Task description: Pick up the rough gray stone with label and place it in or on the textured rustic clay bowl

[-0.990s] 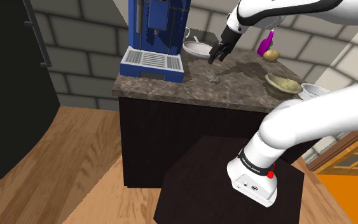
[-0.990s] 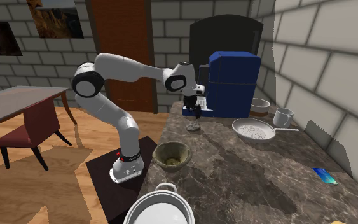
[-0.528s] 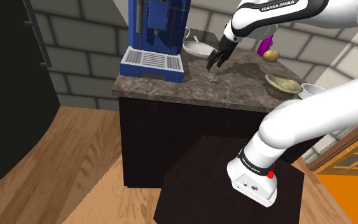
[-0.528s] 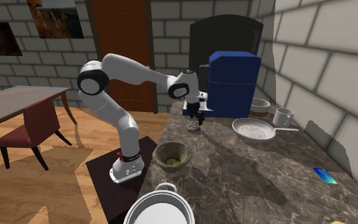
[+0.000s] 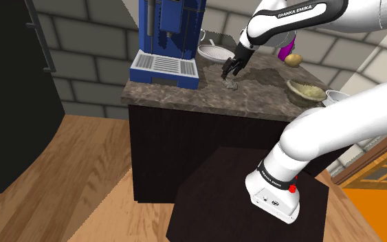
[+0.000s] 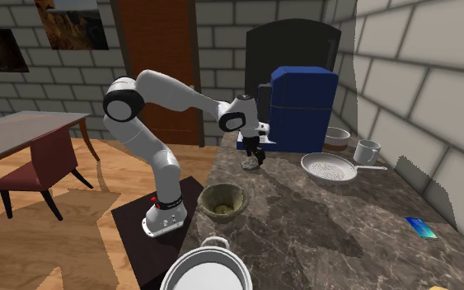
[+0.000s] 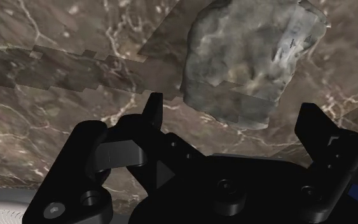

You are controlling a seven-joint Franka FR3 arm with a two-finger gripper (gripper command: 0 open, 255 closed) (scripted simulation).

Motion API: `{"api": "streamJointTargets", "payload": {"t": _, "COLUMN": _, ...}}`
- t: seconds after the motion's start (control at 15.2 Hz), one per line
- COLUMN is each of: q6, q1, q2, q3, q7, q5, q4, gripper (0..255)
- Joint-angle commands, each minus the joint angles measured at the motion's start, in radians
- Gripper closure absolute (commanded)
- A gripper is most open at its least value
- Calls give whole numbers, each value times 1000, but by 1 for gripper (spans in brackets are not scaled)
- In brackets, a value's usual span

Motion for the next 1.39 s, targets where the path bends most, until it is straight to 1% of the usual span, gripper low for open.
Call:
{"api": "streamJointTargets", "payload": {"t": 0.0, "q6": 0, "q1": 0, "q2": 0, "q3": 0, "q7": 0, "q5": 0, "q4": 0, "gripper": 0}}
{"api": "streamJointTargets", "payload": {"t": 0.07, "q6": 0, "q1": 0, "q2": 0, "q3": 0, "q7": 0, "q5": 0, "q4": 0, "gripper": 0}}
{"api": "streamJointTargets", "payload": {"t": 0.13, "q6": 0, "q1": 0, "q2": 0, "q3": 0, "q7": 0, "q5": 0, "q4": 0, "gripper": 255}}
{"api": "streamJointTargets", "payload": {"t": 0.73, "q6": 0, "q1": -1, "q2": 0, "q3": 0, "q7": 0, "q5": 0, "q4": 0, "gripper": 255}}
{"api": "streamJointTargets", "payload": {"t": 1.32, "q6": -134, "q1": -2, "q2": -41, "q3": 22, "q7": 9, "q5": 4, "q4": 93, "gripper": 255}}
